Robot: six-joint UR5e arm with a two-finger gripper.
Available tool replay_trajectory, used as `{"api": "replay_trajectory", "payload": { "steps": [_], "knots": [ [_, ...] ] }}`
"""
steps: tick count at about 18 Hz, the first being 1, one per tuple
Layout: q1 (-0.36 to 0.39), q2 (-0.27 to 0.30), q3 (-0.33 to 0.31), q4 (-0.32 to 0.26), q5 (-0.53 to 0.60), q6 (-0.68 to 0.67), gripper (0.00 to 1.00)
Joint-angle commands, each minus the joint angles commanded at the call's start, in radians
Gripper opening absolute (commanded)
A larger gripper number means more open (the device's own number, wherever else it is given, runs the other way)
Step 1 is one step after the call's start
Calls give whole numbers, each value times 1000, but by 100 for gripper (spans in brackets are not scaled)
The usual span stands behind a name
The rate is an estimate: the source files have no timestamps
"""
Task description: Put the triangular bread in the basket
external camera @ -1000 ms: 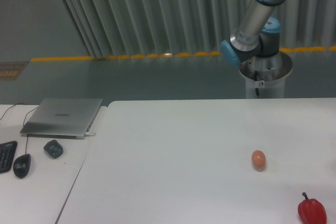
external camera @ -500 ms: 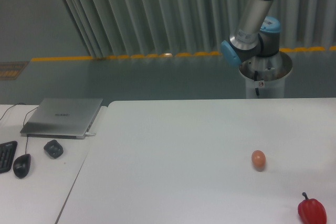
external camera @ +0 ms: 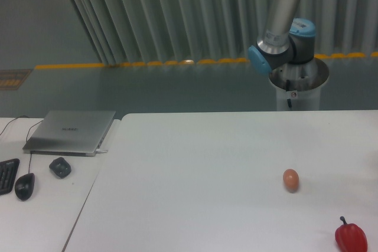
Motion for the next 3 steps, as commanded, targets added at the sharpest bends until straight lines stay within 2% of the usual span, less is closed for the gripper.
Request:
{"api": "replay_trajectory", "payload": {
  "steps": [3],
  "knots": [
    [0, 17, 0, -48, -2, 0, 100]
  ]
}}
